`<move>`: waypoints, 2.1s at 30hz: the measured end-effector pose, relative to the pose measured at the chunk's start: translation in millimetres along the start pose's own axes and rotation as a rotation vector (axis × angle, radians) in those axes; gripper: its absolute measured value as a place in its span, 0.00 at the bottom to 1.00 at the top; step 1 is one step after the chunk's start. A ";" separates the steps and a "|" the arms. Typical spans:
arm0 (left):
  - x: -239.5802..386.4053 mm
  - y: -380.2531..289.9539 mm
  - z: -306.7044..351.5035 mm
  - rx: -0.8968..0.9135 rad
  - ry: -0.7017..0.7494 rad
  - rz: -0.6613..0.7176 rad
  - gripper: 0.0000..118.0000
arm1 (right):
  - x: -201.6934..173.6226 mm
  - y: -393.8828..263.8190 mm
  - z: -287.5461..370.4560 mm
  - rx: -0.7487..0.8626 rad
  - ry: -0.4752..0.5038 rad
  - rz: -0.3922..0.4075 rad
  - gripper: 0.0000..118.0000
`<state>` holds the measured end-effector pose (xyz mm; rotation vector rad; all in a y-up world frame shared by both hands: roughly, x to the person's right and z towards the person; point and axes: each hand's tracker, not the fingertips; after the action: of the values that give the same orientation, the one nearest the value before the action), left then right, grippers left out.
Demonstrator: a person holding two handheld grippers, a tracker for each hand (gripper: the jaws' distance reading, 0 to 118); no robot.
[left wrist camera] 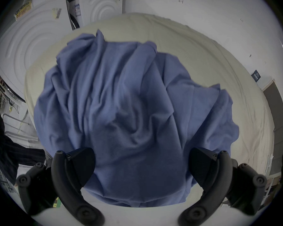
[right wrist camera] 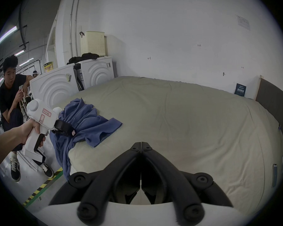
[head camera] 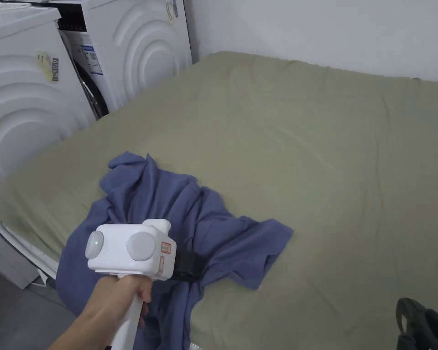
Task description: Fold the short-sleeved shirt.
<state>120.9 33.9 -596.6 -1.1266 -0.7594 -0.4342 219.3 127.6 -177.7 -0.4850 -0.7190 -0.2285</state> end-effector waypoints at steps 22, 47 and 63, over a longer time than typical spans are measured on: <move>64.9 45.4 72.1 0.283 -0.097 -0.057 0.01 | 70.2 -10.1 88.1 0.045 -0.161 -0.082 0.01; 571.0 51.5 166.4 0.328 -0.666 -0.586 0.01 | 199.2 -66.2 182.3 0.036 -0.479 -0.306 0.01; 622.2 -49.2 5.5 0.099 -0.431 -0.668 0.97 | 223.5 -88.6 176.6 -0.032 -0.505 -0.364 0.01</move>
<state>508.4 56.4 -107.8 -0.8591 -1.5337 -0.7099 249.8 131.0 119.1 -0.4436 -1.3013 -0.4670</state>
